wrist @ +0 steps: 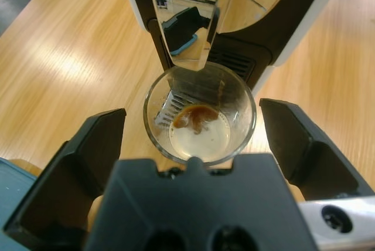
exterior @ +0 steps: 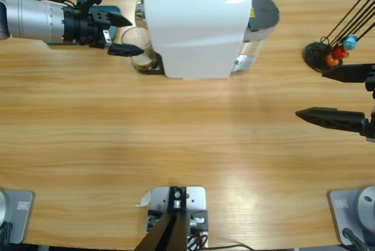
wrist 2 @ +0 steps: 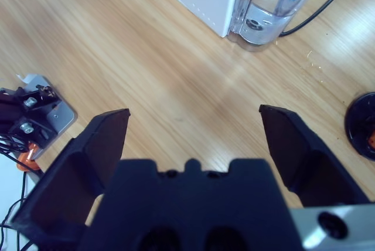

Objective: Pour coffee

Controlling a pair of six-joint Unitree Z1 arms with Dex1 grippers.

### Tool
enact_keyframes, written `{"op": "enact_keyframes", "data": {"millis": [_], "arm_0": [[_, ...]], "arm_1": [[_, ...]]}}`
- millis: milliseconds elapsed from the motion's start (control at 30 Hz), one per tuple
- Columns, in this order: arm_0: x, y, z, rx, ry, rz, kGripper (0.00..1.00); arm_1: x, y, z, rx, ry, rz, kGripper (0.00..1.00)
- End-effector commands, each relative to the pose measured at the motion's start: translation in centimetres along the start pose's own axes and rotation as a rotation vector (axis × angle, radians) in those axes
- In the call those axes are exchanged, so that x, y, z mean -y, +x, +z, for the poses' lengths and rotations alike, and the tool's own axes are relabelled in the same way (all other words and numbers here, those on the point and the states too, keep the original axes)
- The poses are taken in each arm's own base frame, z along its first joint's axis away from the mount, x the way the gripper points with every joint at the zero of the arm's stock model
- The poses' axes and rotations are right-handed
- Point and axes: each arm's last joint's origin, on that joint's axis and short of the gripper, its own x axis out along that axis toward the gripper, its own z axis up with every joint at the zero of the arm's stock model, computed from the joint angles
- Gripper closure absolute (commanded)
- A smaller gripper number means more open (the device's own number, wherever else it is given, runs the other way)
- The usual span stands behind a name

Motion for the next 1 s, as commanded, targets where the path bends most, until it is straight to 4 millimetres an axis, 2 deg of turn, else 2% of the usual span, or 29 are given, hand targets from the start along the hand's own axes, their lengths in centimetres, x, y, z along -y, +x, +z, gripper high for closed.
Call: {"op": "enact_keyframes", "data": {"millis": [33, 200, 267, 367, 433, 467, 567, 600, 667, 700, 1000], "arm_0": [[-0.6, 2.1, -0.9, -0.022, -0.009, 0.0, 0.0], [-0.5, 2.4, -0.9, -0.025, -0.005, 0.002, 0.004], [-0.4, 2.5, -1.0, -0.033, -0.006, 0.003, 0.066], [-0.3, 2.6, -1.3, -0.036, -0.005, -0.001, 0.102], [-0.1, 2.7, -1.3, -0.039, -0.005, -0.005, 0.253], [-0.1, 2.8, -1.4, -0.041, -0.006, -0.007, 0.275], [-0.1, 2.9, -1.6, -0.046, -0.01, -0.01, 0.517], [0.0, 2.9, -1.7, -0.047, -0.011, -0.011, 0.541], [0.1, 2.8, -1.8, -0.051, -0.015, -0.014, 0.892], [0.2, 2.8, -1.9, -0.051, -0.014, -0.018, 0.997], [0.5, 0.5, -1.6, -0.057, -0.006, 0.056, 1.0]], "arm_1": [[0.3, 1.1, -0.5, -0.051, 0.003, -0.01, 0.0], [0.3, 1.4, -0.5, -0.059, 0.004, -0.01, 0.0], [0.3, 1.5, -0.5, -0.061, 0.004, -0.01, 0.0], [0.3, 1.5, -0.5, -0.059, 0.003, -0.01, 0.0], [0.3, 1.4, -0.5, -0.057, 0.002, -0.01, 0.0], [0.3, 1.4, -0.5, -0.056, 0.002, -0.01, 0.0], [0.3, 1.4, -0.5, -0.056, 0.002, -0.01, 0.0], [0.3, 1.3, -0.5, -0.055, 0.002, -0.01, 0.0], [0.3, 1.3, -0.5, -0.055, 0.002, -0.01, 0.0], [0.3, 1.3, -0.5, -0.055, 0.002, -0.01, 0.0], [0.3, 1.3, -0.6, -0.05, 0.001, -0.012, 0.0]]}}
